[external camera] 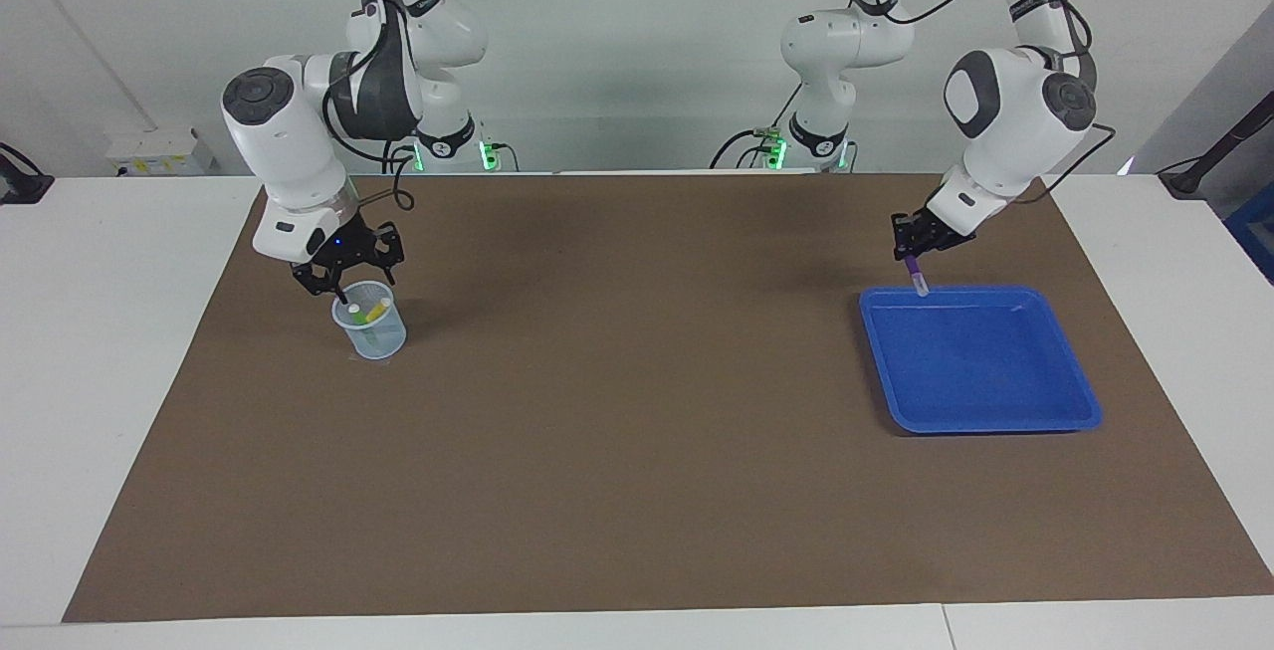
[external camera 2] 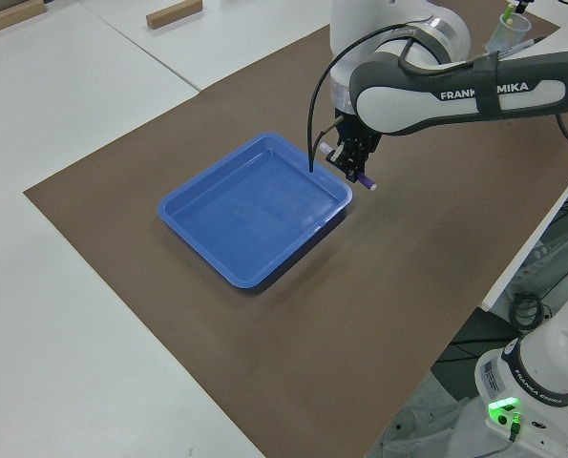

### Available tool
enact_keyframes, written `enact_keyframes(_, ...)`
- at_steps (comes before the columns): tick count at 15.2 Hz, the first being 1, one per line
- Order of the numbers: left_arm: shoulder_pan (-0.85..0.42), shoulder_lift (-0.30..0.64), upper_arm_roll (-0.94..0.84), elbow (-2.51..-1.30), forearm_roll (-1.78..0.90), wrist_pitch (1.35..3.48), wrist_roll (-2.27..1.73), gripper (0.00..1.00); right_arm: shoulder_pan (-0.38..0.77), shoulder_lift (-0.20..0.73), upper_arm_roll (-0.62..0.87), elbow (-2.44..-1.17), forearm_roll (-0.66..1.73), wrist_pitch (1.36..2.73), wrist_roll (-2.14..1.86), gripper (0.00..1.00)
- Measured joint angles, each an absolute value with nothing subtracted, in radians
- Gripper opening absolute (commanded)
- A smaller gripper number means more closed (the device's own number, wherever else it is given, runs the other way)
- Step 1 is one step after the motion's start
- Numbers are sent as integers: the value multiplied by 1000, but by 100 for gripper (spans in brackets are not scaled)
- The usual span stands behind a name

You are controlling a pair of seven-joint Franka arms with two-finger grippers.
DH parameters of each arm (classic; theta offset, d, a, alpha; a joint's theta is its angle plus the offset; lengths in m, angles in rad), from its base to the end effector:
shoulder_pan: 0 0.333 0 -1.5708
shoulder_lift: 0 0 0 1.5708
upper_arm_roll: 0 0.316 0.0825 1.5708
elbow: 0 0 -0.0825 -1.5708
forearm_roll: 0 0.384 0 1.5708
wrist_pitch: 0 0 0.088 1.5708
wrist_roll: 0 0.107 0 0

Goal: Right arm passes pens to left for tray arrangement
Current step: 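Lower the purple pen into the tray while the right gripper grasps the green pen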

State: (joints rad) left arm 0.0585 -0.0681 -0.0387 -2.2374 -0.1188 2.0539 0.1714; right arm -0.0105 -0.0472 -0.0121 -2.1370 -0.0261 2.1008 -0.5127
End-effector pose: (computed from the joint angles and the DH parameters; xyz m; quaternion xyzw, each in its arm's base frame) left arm 0.4999 0.0034 0.3895 0.9961 -0.0449 -0.0526 0.0548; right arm 0.5309 -0.0133 0.4277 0.9684 0.2489 0.0024 0.0121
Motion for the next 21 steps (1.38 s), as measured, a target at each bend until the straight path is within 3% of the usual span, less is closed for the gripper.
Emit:
enact_keyframes(7,77,85,-38,-2203,-114,2214,175,0,-60,-17,-12,-2136,-25,2128,-517,63)
enact_keyframes(14,77,198,-44,-2168,-114,2331,174,2,-62,-3,-4,-2139,-23,2123,-388,61)
enact_keyframes(17,77,201,-44,-2167,-114,2347,171,97,-58,2,0,-2139,-23,2124,-380,61)
enact_keyframes(21,76,207,-47,-2167,-114,2359,117,98,-58,12,5,-2138,-23,2138,-380,57)
